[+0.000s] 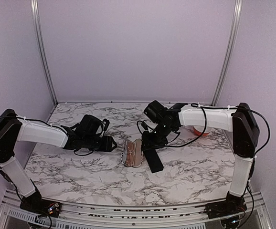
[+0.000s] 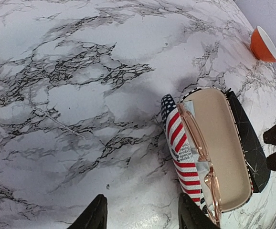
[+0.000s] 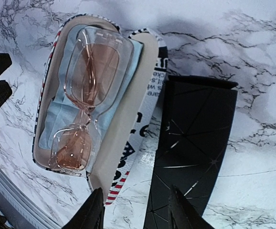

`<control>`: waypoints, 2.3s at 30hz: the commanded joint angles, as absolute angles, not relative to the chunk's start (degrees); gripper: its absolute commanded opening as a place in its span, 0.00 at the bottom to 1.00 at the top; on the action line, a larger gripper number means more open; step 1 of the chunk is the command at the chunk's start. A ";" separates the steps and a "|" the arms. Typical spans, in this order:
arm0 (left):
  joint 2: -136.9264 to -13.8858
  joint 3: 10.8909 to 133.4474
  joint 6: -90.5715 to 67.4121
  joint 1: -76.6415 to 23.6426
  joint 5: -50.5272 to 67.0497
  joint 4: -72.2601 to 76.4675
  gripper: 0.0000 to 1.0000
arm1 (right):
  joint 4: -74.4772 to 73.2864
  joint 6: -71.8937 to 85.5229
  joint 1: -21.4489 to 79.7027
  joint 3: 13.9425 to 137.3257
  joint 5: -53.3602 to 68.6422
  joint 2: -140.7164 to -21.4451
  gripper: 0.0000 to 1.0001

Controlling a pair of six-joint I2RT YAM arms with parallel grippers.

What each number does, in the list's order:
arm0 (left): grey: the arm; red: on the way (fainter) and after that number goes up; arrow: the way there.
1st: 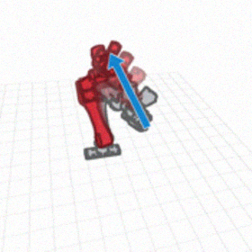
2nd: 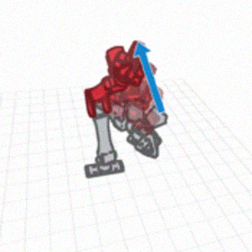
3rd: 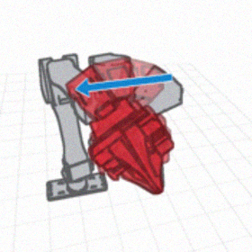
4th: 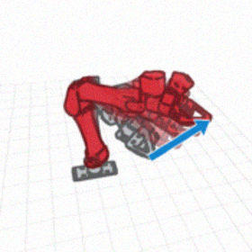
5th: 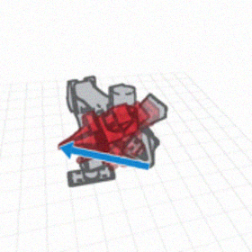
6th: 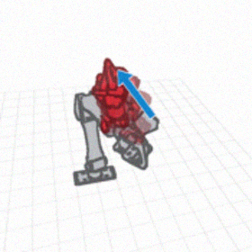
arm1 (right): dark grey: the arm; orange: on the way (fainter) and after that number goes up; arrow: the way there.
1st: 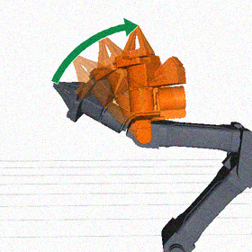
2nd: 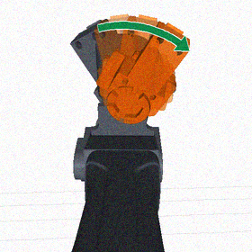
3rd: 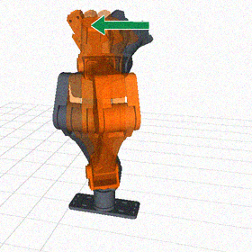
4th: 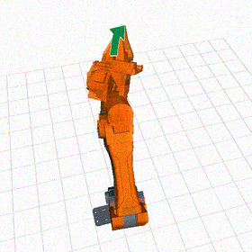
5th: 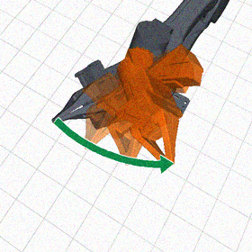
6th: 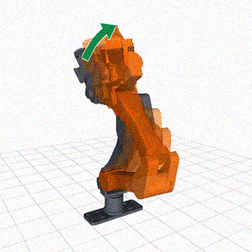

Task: Organize the sunglasses
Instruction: Close the case with sunglasses at the center of the board.

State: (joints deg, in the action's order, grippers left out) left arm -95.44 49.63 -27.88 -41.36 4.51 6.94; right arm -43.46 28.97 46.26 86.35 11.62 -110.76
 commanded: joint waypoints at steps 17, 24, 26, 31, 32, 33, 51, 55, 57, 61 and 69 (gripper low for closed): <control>-99.80 53.32 -28.92 -42.95 5.88 4.49 0.47 | -40.43 23.44 45.53 85.67 9.45 -111.79 0.24; -100.17 53.76 -29.03 -43.24 5.84 4.42 0.45 | -39.84 23.32 45.68 85.26 9.42 -113.38 0.18; -100.47 53.95 -29.05 -43.33 5.88 4.32 0.44 | -39.59 23.23 45.77 85.32 9.70 -113.79 0.14; -101.15 54.45 -28.96 -43.48 6.04 4.13 0.43 | -39.56 22.95 46.00 85.48 9.84 -114.76 0.09; -101.24 54.53 -28.94 -43.50 6.09 4.13 0.43 | -39.55 22.90 46.05 85.48 9.77 -114.92 0.09; -101.33 54.57 -28.94 -43.51 6.08 4.13 0.43 | -39.56 22.86 46.05 85.49 9.76 -115.07 0.08; -103.18 55.89 -29.06 -44.21 6.89 3.87 0.40 | -37.51 22.58 46.27 85.71 11.52 -117.45 0.04; -103.66 56.36 -29.13 -44.43 7.23 3.78 0.40 | -36.84 22.66 46.32 85.72 12.51 -117.85 0.03; -103.87 56.58 -29.10 -44.55 7.27 3.78 0.40 | -36.46 22.77 46.32 85.63 12.86 -117.86 0.03; -104.22 57.03 -29.15 -44.73 7.38 3.63 0.40 | -36.06 22.94 46.32 85.99 13.38 -117.77 0.03; -104.59 57.56 -29.18 -45.04 7.53 3.52 0.39 | -35.77 23.07 47.16 88.50 14.71 -117.77 0.03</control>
